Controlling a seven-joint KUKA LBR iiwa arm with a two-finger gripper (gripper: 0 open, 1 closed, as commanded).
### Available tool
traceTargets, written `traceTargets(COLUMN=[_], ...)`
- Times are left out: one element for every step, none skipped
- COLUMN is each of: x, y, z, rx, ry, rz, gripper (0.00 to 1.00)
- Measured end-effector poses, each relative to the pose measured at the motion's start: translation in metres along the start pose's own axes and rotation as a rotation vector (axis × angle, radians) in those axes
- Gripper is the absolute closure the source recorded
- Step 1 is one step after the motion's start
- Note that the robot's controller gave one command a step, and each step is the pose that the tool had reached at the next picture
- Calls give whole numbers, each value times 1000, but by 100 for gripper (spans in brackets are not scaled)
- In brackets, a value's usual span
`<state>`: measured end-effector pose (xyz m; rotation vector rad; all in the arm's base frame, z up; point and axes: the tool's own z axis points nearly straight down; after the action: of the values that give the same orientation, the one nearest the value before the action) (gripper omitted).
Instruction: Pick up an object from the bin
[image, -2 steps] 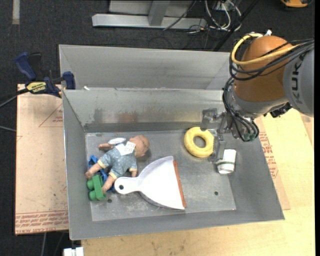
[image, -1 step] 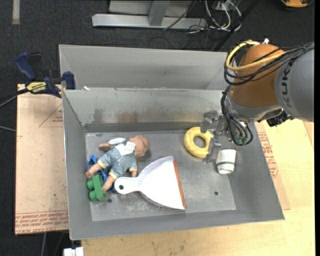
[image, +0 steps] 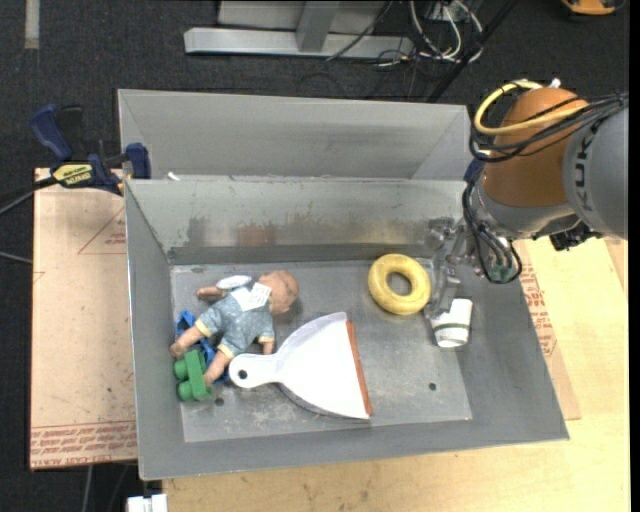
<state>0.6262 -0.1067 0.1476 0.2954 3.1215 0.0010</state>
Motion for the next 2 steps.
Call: traceTargets(x=[-2, -9], y=[11, 19], z=[6, 48], rx=[-1, 0], ry=[0, -2], rz=[278, 149], gripper=[0, 0])
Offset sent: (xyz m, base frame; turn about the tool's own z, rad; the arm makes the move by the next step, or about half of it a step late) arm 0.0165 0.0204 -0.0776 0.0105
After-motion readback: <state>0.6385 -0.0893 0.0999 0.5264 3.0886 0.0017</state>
